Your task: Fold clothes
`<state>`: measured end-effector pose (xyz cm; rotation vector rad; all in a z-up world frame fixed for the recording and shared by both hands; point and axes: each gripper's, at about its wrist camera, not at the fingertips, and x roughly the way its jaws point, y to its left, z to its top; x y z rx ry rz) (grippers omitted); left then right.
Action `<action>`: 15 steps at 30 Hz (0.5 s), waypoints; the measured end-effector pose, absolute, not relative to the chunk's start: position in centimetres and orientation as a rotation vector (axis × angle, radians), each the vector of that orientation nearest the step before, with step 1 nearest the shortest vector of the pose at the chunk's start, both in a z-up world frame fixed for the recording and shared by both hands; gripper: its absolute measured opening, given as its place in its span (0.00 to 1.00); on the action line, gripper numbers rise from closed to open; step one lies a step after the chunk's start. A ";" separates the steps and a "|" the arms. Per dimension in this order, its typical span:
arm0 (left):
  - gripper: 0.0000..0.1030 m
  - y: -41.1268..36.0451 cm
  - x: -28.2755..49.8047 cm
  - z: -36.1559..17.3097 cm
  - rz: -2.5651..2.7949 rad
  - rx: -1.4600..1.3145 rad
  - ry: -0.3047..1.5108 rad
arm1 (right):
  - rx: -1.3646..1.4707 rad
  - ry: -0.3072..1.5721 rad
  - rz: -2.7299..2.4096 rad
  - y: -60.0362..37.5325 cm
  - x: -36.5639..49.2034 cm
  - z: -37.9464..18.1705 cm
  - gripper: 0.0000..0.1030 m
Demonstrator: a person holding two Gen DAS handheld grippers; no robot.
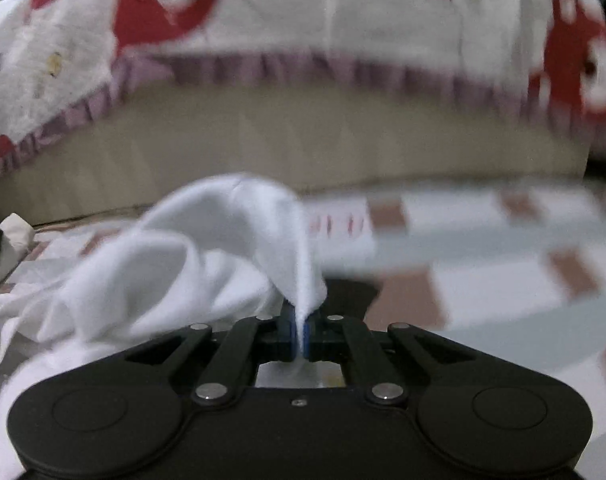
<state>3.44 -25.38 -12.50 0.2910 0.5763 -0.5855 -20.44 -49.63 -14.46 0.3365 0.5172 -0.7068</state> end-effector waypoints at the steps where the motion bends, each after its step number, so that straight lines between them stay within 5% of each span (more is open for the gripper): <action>1: 0.12 -24.9 3.3 -12.0 -0.579 0.273 0.566 | 0.298 0.508 -0.708 -49.3 -20.9 -13.1 0.04; 15: 0.11 -17.8 -1.6 1.6 -0.564 0.058 0.297 | -0.062 0.340 -0.677 -44.9 -28.4 3.4 0.03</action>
